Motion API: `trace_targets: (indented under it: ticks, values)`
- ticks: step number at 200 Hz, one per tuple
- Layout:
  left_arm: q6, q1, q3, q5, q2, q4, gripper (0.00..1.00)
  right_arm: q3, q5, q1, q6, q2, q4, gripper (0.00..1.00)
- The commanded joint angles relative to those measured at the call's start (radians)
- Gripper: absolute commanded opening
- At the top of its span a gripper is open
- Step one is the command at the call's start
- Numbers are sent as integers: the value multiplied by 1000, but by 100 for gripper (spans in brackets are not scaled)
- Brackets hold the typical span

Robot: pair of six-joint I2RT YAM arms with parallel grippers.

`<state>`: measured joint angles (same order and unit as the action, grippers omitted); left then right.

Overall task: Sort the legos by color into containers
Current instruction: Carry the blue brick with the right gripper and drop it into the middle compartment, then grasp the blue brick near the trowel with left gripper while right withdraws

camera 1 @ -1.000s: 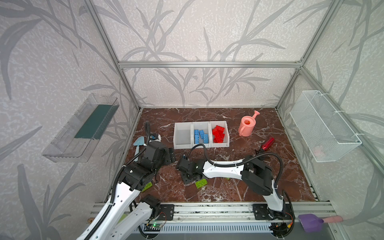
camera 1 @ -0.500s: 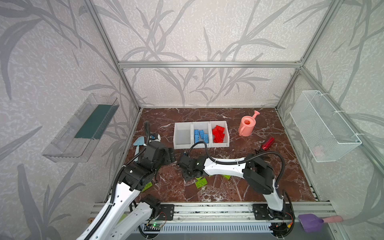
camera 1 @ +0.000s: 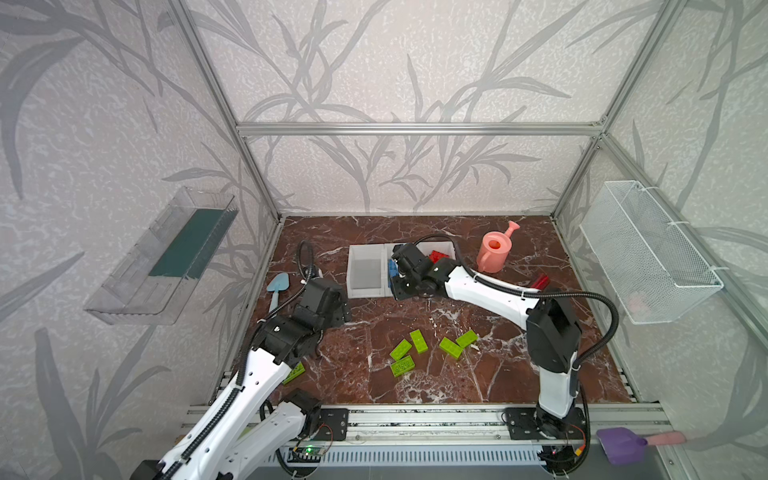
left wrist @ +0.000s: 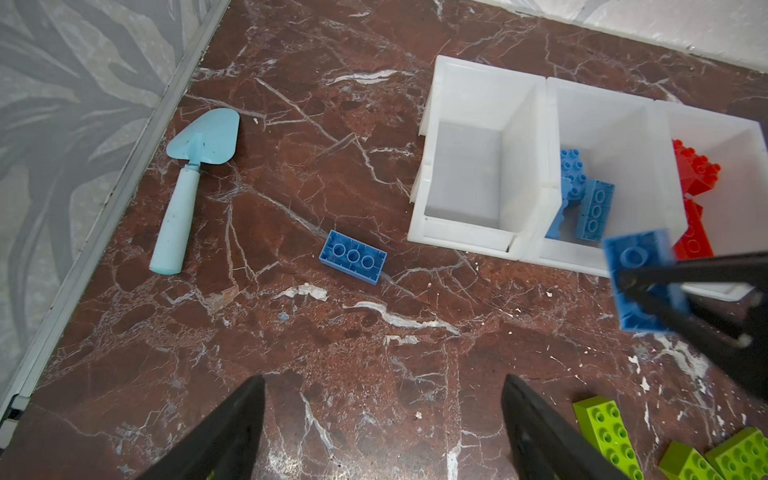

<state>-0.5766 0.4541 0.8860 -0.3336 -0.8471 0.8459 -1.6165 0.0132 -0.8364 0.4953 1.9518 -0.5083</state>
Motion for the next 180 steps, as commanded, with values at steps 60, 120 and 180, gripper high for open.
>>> trace_targets:
  ticks: [60,120,180]
  values:
    - [-65,-18,-12,-65,-96,45,89,-320,112,148,-87,212,-77,18]
    - [-109,-62,-27,-17,-146,24,89,-373,129,186,-72,260,-69,37]
    - [-190,-167,-50,134,-237,-39,90,-257,148,212,-73,160,4,54]
